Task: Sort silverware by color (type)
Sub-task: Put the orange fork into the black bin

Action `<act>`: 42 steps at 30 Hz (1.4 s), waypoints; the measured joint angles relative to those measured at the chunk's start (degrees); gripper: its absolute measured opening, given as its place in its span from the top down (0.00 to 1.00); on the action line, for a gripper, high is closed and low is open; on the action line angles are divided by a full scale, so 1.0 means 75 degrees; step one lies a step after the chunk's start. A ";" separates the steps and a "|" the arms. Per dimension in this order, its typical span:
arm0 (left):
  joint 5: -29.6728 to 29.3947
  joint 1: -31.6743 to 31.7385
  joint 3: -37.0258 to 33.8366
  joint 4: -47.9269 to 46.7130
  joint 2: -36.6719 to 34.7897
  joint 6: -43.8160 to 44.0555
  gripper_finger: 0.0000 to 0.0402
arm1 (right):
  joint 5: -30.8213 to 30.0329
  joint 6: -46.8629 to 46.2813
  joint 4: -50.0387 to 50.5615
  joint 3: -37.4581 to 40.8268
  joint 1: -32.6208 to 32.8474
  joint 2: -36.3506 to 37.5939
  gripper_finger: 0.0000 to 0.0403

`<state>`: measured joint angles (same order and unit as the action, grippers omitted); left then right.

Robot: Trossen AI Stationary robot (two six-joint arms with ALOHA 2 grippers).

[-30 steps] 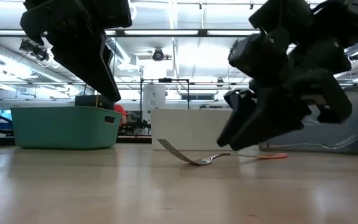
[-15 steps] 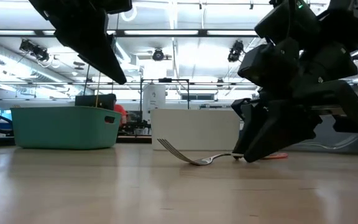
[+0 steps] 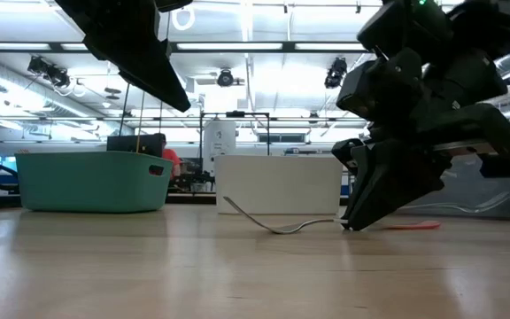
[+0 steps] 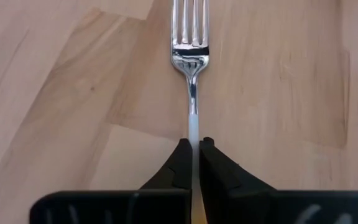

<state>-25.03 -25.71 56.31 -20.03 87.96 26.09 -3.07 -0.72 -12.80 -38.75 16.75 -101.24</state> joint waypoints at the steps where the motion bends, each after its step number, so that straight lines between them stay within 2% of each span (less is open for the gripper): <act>1: 0.0003 -0.0002 0.0001 0.0005 0.0000 -0.0017 0.63 | 0.0000 0.0004 0.0210 -0.0085 0.0000 0.0040 0.96; 6: -0.0007 0.0020 -0.0002 0.0110 0.0003 -0.0036 0.63 | -0.0016 0.0084 0.1234 -0.0436 0.0000 0.0286 0.97; 12: -0.0177 -0.0003 -0.0002 0.1316 0.0184 -0.0617 0.63 | -0.0401 0.0063 0.2316 -0.0841 -0.0006 0.0464 0.97; 18: -0.0189 -0.0013 -0.0005 0.1826 0.0585 -0.1046 0.63 | -0.0452 0.0033 0.2860 -0.1141 0.0000 0.0484 1.00; 26: -0.0199 -0.0006 -0.0007 0.1882 0.1168 -0.0860 0.63 | -0.0445 -0.0102 0.2972 -0.1253 -0.0011 0.0484 1.00; 34: 0.0118 0.0360 -0.0005 0.3625 0.1988 -0.1005 0.62 | -0.0440 -0.0503 0.2924 -0.1261 -0.0081 0.0484 1.00; 37: 0.0455 0.0546 0.0127 0.3735 0.2144 -0.1025 0.60 | -0.0385 -0.0630 0.2916 -0.1264 -0.0126 0.0487 1.00; 42: 0.0553 0.0679 0.0425 0.3712 0.2517 -0.1230 0.51 | -0.0376 -0.0712 0.2890 -0.1264 -0.0158 0.0487 1.00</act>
<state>-20.88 -20.62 59.49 7.81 106.84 16.87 -5.89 -6.07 8.88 -48.23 15.57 -97.58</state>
